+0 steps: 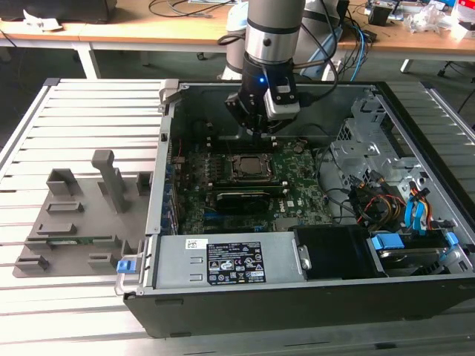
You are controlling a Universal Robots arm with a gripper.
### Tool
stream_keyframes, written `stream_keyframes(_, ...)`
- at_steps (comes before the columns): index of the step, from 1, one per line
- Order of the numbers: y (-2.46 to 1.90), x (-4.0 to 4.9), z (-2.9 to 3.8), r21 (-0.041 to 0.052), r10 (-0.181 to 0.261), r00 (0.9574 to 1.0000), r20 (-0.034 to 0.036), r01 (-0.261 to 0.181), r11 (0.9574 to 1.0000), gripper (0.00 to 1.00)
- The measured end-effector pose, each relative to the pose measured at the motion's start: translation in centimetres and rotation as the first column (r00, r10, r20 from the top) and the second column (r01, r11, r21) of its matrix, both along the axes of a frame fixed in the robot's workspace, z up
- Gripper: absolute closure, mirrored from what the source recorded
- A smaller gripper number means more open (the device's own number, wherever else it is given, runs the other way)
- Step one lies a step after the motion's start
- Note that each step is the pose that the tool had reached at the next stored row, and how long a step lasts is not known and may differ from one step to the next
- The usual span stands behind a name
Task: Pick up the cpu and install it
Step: 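Install the first cpu locking lever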
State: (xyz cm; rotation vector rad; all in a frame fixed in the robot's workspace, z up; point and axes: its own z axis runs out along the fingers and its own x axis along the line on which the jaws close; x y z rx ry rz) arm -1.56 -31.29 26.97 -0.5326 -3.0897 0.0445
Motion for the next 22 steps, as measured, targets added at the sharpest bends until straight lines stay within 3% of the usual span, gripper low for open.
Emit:
stream_keyframes(4, 0.0, 0.0, 0.0, 0.0, 0.06, 0.9982, -0.0001, -0.06, 0.9982, 0.89)
stream_keyframes(8, 0.0, 0.0, 0.0, 0.0, 0.115, 0.9934, 0.0, -0.115, 0.9934, 0.89)
stream_keyframes(15, 0.0, 0.0, 0.0, 0.0, 0.159, 0.9872, 0.0, -0.159, 0.9872, 0.89)
stream_keyframes(19, 0.0, 0.0, 0.0, 0.0, 0.203, 0.9791, 0.0, -0.203, 0.9791, 0.89)
stream_keyframes(22, 0.0, 0.0, 0.0, 0.0, 0.241, 0.9706, 0.0, -0.241, 0.9706, 0.89)
